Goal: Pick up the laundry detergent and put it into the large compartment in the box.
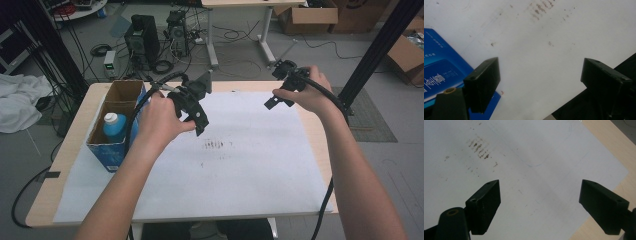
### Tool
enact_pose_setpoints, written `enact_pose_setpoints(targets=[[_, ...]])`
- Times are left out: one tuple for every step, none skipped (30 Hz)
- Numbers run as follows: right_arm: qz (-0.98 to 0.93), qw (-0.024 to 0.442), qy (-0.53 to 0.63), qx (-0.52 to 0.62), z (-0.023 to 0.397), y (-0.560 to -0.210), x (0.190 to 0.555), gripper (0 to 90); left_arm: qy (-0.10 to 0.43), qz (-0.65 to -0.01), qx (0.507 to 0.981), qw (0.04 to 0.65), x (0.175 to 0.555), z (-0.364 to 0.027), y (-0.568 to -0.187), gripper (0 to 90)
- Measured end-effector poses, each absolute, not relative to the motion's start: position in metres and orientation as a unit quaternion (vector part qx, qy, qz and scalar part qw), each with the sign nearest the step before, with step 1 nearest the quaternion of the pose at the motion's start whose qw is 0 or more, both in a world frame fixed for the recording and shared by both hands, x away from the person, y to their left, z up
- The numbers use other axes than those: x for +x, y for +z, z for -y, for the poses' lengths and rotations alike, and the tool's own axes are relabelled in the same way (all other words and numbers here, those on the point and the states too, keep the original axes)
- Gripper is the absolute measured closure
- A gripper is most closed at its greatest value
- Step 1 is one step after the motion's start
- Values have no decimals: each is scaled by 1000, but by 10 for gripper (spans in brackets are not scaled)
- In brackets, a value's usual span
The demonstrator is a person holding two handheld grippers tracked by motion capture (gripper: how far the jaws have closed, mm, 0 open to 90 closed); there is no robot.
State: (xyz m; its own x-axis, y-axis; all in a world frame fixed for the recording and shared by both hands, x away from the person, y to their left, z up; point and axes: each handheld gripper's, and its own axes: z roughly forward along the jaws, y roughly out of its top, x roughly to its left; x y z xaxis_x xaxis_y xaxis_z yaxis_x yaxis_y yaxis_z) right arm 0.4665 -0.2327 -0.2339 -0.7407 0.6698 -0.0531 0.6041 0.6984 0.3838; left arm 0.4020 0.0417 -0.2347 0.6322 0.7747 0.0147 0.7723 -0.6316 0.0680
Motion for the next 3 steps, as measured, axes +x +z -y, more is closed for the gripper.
enact_pose_setpoints(targets=[[-916,94,173,348,232,-234,466,173,21,-428,903,28,402,-41,-235,167],[-917,95,172,348,232,-234,466,173,22,-426,904,27,402,-41,-235,166],[-917,95,172,347,232,-234,466,173,20,-426,904,28,402,-41,-234,166]])
